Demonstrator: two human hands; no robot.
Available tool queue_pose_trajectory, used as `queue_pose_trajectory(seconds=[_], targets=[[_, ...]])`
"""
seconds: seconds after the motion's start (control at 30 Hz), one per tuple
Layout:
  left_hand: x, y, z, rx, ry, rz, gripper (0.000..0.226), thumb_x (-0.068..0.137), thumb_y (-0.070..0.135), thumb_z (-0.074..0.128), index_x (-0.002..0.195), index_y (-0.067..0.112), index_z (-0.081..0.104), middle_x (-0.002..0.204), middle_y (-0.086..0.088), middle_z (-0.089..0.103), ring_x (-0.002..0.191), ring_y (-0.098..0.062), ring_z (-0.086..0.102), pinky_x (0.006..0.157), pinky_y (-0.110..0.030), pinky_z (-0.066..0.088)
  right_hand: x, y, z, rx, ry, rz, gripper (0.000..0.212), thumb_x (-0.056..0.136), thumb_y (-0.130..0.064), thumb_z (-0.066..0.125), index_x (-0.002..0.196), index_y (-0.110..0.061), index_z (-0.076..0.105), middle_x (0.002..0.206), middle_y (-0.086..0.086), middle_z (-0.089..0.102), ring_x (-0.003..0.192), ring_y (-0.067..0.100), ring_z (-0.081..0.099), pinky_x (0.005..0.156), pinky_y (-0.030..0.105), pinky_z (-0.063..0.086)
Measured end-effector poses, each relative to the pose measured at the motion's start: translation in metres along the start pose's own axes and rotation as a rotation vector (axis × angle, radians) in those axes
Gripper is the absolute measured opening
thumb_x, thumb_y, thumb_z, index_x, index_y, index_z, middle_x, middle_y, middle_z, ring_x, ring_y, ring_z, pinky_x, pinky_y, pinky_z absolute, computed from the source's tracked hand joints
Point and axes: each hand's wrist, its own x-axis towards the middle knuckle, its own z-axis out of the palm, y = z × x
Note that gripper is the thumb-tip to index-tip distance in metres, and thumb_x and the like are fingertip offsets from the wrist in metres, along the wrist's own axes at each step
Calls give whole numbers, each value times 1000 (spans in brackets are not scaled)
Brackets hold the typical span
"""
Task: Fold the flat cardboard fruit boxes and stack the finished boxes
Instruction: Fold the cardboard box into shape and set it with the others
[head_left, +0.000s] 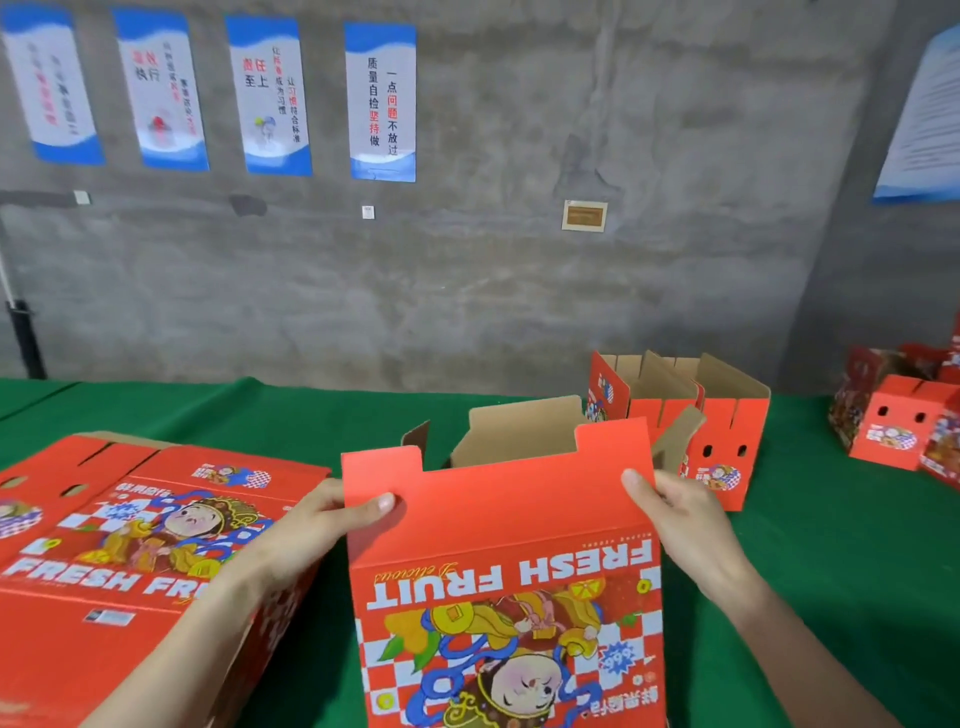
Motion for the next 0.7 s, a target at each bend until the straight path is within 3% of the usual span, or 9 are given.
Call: queue_pose_trajectory(seconds=[0.1,0.17,0.3,0.4,0.47,0.53,0.6,0.67,0.7], targets=[[-4,15,-2,209,-154,-177,50,63,82,50,86,42,70,85,33,68,81,17,62,64,1,43,-5,2,-7,24,53,-62,53,85,-56,47,65,-7,55,62,9,65,56,22,62,59,44,49],[-3,20,0,414,-259,-265,63,59,91,32,93,45,58,81,41,63,78,24,57,62,4,40,-10,3,-9,75,49,-74,50,82,-57,47,68,-11,59,65,6,67,57,19,64,58,39,50],[6,13,14,692,-144,-282,76,66,78,9,86,31,66,93,17,70,80,9,62,72,-8,42,-14,11,-15,151,49,-64,54,79,-55,49,77,-4,63,73,10,69,65,24,68,61,34,52],[12,9,24,857,94,-123,93,72,72,3,90,9,70,97,-10,71,94,-24,65,88,-32,46,-17,15,-21,185,98,-75,46,84,-45,48,79,-5,70,86,8,61,79,18,63,72,28,50],[11,7,31,890,251,-32,86,76,66,0,76,10,65,88,-17,70,91,-34,62,80,-35,44,-22,16,-20,186,129,-64,50,85,-43,46,77,0,71,88,4,55,84,11,58,76,19,46],[8,5,40,813,362,-4,73,82,60,4,65,13,57,81,-18,68,86,-38,60,70,-35,37,-28,21,-15,138,151,-28,58,88,-42,47,70,8,67,85,9,53,82,16,56,75,22,45],[5,-4,49,726,423,-15,62,96,48,17,92,11,66,107,-24,67,104,-40,59,76,-35,38,-33,27,-7,53,202,3,55,91,-30,57,53,9,54,76,18,50,74,28,54,71,35,43],[1,-15,58,663,468,-52,50,101,35,32,138,5,45,132,-24,54,122,-38,51,91,-35,38,-37,30,-2,-55,282,22,61,86,-15,69,40,-7,28,61,14,40,60,28,45,63,33,35],[-2,-20,62,639,488,-61,51,101,31,37,146,6,34,134,-23,53,123,-38,51,93,-35,39,-40,32,-1,-87,304,28,65,81,-11,74,42,-13,23,60,10,40,59,25,44,61,29,34]])
